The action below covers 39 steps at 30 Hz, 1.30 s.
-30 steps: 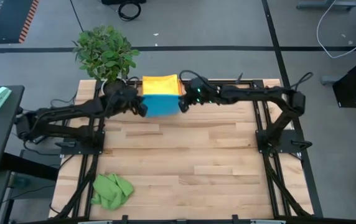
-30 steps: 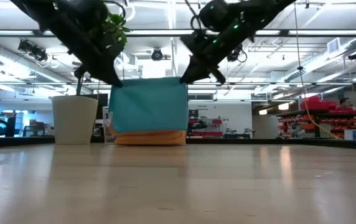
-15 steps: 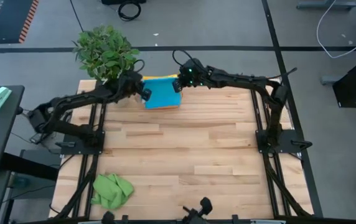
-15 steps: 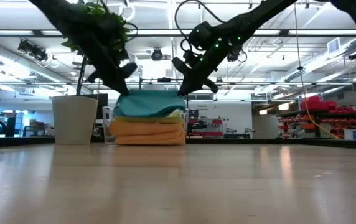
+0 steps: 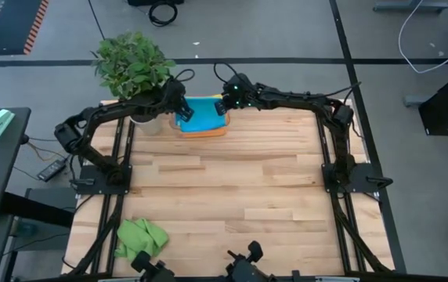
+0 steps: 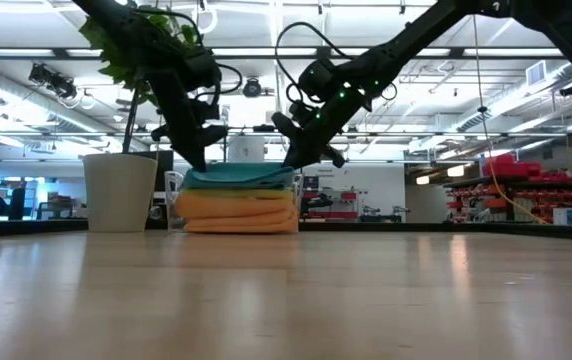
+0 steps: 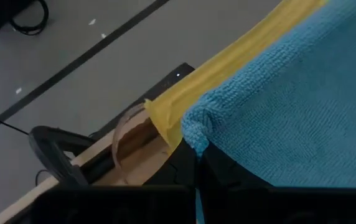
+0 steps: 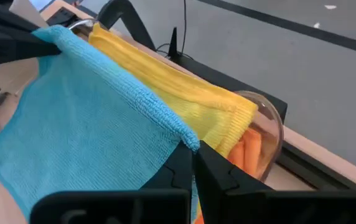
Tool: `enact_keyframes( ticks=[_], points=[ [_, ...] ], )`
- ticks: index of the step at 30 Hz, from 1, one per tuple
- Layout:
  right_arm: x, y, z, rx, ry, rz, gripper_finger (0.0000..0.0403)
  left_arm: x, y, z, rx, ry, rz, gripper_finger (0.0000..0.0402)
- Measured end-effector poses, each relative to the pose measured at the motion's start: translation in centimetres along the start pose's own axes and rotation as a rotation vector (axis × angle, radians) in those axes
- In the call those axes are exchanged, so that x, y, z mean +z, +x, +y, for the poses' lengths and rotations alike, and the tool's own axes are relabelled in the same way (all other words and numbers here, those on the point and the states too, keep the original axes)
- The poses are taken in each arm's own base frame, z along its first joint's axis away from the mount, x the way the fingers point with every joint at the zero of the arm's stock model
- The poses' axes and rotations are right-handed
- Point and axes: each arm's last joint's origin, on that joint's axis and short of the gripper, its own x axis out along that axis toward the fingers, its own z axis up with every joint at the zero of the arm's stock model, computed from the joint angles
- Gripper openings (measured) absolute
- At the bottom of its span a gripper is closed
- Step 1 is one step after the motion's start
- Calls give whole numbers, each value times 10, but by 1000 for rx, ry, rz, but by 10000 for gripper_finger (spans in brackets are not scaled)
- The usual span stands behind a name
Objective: Fold microfiber towels
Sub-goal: Stack the folded blue microfiber cloth on top of the yellow microfiber cloths in the transparent bin, then fold the green microfiber cloth
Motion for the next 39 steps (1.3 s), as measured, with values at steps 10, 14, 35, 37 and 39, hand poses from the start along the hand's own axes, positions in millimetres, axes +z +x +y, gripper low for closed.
enact_keyframes(
  ticks=[10, 14, 35, 37, 39],
  points=[
    [5, -6, -4, -15, -24, -16, 78, 0, 1, 3, 18, 1, 4, 111],
    [11, -14, -8, -44, -16, -35, 121, 10, -7, 4, 10, 3, 2, 160],
    [-1, -193, 57, 59, -200, 167, 177, -7, -192, -87, -744, 427, 641, 179],
    [-18, -211, 76, 102, -227, 227, 176, -34, -215, -97, -748, 511, 704, 175],
    [-36, -228, 99, 168, -251, 266, 176, -65, -236, -107, -773, 576, 704, 172]
  ],
)
